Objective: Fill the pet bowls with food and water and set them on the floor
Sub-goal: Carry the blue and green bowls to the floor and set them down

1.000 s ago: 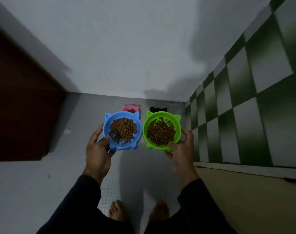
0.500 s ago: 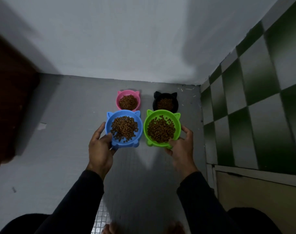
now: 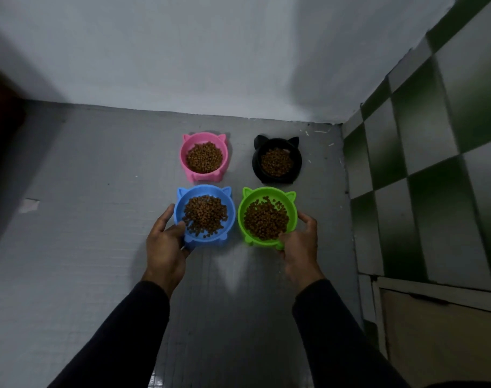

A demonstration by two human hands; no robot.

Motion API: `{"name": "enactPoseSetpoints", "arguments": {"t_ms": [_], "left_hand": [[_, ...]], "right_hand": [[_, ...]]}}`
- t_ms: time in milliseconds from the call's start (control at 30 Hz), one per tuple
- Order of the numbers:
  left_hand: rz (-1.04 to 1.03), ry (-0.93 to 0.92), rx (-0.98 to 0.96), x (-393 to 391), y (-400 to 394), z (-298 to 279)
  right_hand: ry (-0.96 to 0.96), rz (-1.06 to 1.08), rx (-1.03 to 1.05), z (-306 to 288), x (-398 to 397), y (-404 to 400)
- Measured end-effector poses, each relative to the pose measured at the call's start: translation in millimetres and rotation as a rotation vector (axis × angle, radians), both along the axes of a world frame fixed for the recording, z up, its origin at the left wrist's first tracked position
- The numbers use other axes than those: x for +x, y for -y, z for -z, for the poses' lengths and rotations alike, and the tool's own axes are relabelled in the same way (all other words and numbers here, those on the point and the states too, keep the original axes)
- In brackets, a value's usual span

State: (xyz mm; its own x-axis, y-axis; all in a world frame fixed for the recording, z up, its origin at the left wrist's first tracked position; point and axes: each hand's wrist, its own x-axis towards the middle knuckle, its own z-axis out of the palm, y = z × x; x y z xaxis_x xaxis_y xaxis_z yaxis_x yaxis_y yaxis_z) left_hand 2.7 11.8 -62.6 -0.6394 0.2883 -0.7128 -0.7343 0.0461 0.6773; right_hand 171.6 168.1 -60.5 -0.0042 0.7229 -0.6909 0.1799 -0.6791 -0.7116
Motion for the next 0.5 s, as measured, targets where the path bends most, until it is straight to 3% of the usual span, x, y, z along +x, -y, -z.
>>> {"name": "enactPoseSetpoints", "arguments": {"t_ms": [500], "left_hand": [[-0.017, 0.002, -0.031, 7, 11, 49]], "right_hand": [[0.124, -0.023, -0.020, 37, 22, -16]]}}
